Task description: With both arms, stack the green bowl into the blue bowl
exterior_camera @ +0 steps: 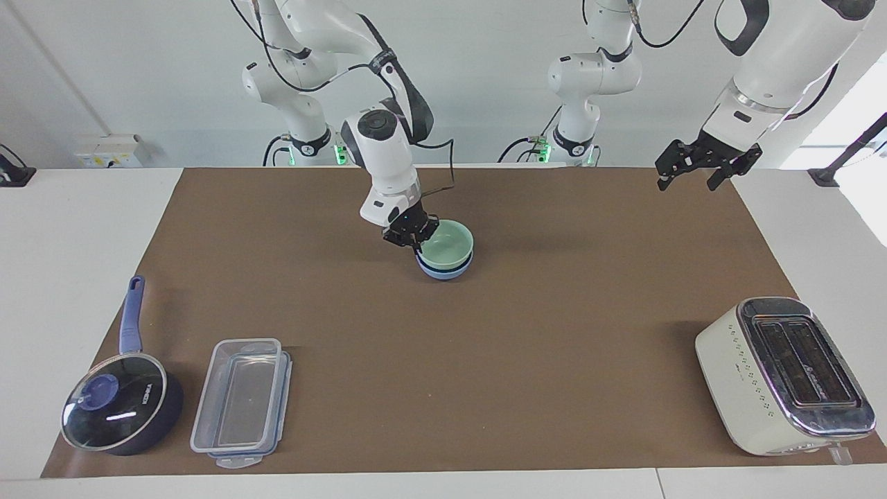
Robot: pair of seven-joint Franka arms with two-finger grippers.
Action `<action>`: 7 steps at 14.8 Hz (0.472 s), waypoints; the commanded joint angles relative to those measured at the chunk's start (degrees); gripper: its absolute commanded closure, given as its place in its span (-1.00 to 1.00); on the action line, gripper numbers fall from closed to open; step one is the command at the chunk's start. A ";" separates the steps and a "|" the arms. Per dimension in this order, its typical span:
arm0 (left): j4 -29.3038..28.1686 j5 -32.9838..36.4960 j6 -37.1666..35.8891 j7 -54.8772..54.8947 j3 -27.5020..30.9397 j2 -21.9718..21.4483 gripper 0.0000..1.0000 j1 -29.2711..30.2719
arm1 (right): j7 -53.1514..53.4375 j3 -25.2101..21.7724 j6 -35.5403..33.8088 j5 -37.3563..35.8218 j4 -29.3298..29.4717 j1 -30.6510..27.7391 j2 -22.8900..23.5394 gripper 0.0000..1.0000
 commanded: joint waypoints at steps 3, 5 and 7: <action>-0.87 1.23 1.27 -0.28 -0.33 0.09 -1.00 -0.19 | -3.00 -0.13 1.23 1.08 -0.01 -0.27 -0.56 0.17; -0.61 1.23 -3.11 -0.28 -0.33 0.10 -1.00 -0.28 | -3.97 -0.13 1.23 1.08 0.34 -1.06 -0.74 -0.50; -0.52 1.32 -5.23 -0.28 -0.41 0.01 -1.00 -0.28 | -3.63 -0.22 0.79 1.08 1.21 -1.41 -1.35 -0.68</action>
